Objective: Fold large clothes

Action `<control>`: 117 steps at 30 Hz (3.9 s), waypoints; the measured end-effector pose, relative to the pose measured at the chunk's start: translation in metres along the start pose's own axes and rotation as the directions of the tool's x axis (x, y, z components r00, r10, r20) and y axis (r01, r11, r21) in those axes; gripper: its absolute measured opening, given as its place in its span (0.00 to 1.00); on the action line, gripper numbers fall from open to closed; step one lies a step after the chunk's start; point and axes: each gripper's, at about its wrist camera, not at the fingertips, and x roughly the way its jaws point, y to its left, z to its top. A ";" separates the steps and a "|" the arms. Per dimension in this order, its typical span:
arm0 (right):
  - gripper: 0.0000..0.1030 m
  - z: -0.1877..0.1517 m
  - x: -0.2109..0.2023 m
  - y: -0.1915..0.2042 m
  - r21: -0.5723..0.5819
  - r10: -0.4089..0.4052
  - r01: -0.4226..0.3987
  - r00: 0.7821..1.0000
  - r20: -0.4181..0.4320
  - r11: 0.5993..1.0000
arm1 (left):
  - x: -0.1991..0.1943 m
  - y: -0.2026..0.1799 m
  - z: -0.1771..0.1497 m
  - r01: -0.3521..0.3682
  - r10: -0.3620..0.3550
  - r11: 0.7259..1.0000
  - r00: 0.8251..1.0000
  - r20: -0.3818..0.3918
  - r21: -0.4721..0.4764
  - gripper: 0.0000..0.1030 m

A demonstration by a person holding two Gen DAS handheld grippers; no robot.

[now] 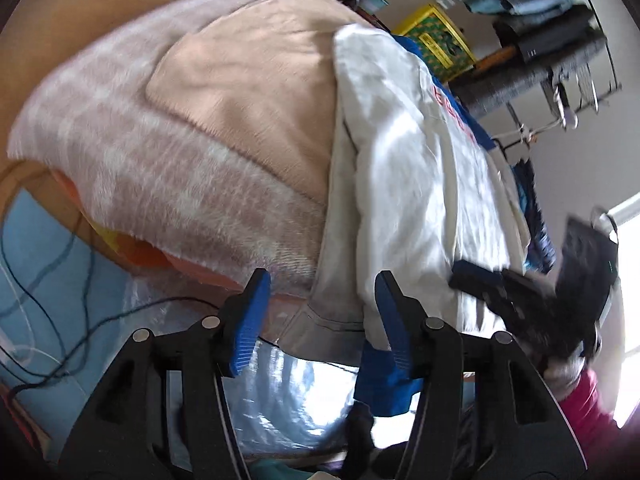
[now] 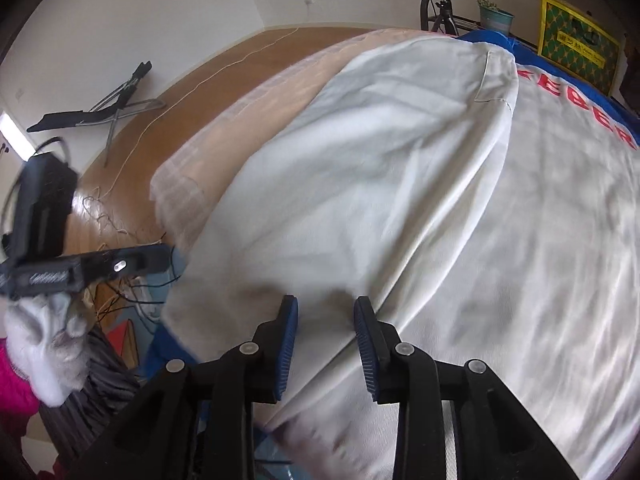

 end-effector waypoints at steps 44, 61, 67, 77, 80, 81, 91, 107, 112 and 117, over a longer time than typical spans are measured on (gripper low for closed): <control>0.57 0.076 -0.039 -0.022 0.130 0.102 -0.109 0.993 0.061 0.985 | -0.012 -0.065 -0.032 0.141 -0.152 0.978 0.986 0.063 0.151 0.19; 0.56 0.189 0.104 0.022 0.016 -0.116 0.122 0.975 -0.190 0.992 | -0.004 -0.072 -0.029 0.213 -0.224 0.960 0.974 0.042 0.184 0.18; 0.51 0.201 0.136 0.022 -0.046 -0.231 0.226 0.949 -0.213 0.973 | 0.000 -0.070 -0.025 0.222 -0.233 0.956 0.972 0.036 0.190 0.17; 0.14 0.203 0.147 0.014 -0.079 -0.295 0.284 0.933 -0.208 0.955 | 0.005 -0.081 -0.023 0.219 -0.229 0.953 0.973 0.025 0.208 0.17; 0.06 0.202 0.140 0.006 -0.033 -0.254 0.252 0.949 -0.187 0.967 | 0.006 -0.086 -0.024 0.216 -0.226 0.952 0.974 0.022 0.219 0.17; 0.05 0.201 0.135 0.002 -0.004 -0.228 0.230 0.959 -0.170 0.973 | 0.006 -0.087 -0.024 0.214 -0.225 0.951 0.974 0.021 0.224 0.17; 0.02 0.189 0.076 -0.040 0.193 -0.043 0.043 0.999 -0.004 0.980 | 0.004 -0.120 -0.028 0.191 -0.202 0.933 0.979 0.006 0.306 0.17; 0.02 0.093 -0.007 -0.168 0.521 0.107 -0.297 0.926 0.363 0.800 | 0.026 -0.210 -0.056 0.086 -0.067 0.833 0.996 -0.055 0.547 0.17; 0.02 0.039 0.003 -0.214 0.652 0.130 -0.419 0.887 0.444 0.632 | 0.043 -0.226 -0.068 0.069 -0.021 0.792 0.996 -0.086 0.606 0.17; 0.02 0.022 0.019 -0.234 0.721 0.111 -0.366 0.920 0.377 0.589 | 0.065 -0.228 -0.075 0.072 0.011 0.779 0.992 -0.129 0.623 0.17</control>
